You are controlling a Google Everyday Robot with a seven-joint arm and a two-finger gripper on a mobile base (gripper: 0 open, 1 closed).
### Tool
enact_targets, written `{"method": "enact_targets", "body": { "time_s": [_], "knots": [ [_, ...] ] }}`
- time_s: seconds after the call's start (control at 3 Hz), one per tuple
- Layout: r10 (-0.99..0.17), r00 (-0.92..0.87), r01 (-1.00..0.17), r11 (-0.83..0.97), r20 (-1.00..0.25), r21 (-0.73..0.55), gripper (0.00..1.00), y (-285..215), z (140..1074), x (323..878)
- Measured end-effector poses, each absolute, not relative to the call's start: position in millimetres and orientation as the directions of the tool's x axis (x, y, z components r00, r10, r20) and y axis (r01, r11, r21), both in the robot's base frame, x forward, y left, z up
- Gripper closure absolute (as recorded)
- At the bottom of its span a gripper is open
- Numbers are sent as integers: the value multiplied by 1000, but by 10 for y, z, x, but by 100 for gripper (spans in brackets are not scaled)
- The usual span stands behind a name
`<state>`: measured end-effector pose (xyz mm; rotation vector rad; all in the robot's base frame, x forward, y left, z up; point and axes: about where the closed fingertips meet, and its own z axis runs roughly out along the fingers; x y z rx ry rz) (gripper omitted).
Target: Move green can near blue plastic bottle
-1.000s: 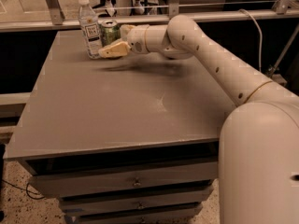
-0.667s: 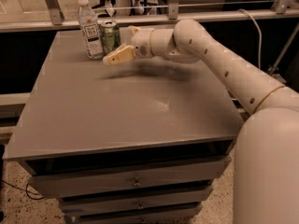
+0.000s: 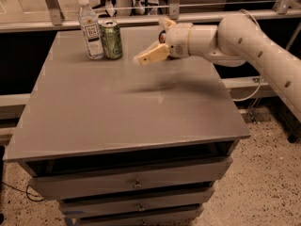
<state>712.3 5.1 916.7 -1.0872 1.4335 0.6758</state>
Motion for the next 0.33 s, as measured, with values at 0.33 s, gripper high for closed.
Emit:
{"method": "enact_targets", "body": {
  "time_s": [0.33],
  "knots": [
    [-240, 82, -887, 425, -967, -181, 0, -117, 9168, 7121]
  ]
}}
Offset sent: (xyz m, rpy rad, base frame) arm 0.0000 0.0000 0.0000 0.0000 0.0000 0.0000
